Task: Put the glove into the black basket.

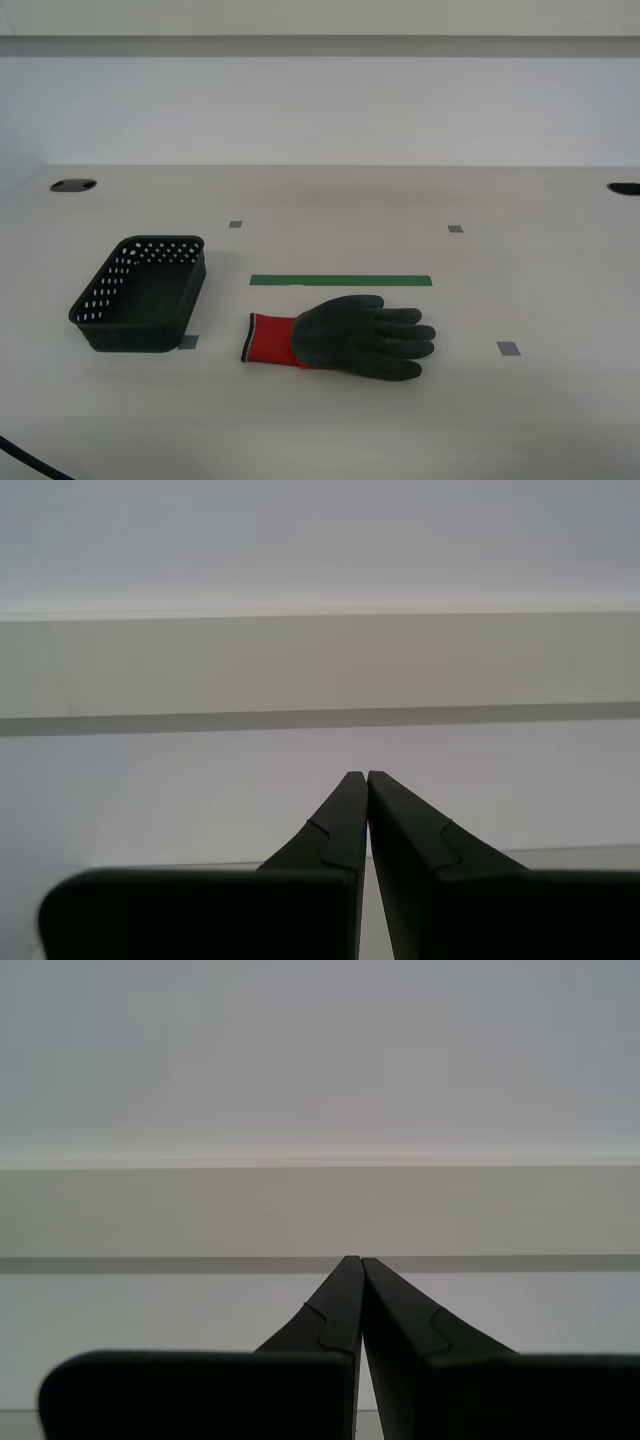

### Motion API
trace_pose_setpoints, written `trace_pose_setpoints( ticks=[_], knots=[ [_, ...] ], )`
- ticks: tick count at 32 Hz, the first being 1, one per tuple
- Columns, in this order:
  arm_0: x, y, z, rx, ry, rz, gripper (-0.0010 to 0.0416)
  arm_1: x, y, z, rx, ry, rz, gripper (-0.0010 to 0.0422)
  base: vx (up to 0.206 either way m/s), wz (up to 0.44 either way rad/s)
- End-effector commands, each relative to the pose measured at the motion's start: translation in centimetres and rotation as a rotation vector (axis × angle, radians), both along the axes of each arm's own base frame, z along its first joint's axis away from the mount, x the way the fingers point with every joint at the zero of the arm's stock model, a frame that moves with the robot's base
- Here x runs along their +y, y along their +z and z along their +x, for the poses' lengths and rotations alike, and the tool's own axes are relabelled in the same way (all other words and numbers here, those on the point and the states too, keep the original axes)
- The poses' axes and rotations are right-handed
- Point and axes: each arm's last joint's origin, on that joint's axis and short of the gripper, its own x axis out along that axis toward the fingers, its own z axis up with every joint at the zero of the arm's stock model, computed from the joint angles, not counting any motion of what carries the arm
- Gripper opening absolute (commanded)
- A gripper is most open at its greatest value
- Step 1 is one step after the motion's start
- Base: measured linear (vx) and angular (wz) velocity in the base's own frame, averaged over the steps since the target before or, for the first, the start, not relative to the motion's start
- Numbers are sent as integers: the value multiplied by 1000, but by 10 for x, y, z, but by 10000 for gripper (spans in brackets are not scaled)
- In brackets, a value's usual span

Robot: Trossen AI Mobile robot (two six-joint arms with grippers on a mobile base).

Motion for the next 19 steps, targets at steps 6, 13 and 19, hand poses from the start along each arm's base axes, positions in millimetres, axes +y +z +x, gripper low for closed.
trace_pose_setpoints(
  ticks=[6,13,19],
  knots=[
    [0,0,0,-2,1,0,1,-21,-10,-3,160,-247,-152,-1,0,0],
    [0,0,0,-3,1,0,1,-68,-37,-7,375,-404,-117,-1,0,0],
    [0,0,0,-2,1,0,1,-111,-71,-1,574,-494,-132,0,0,0]
  ],
)
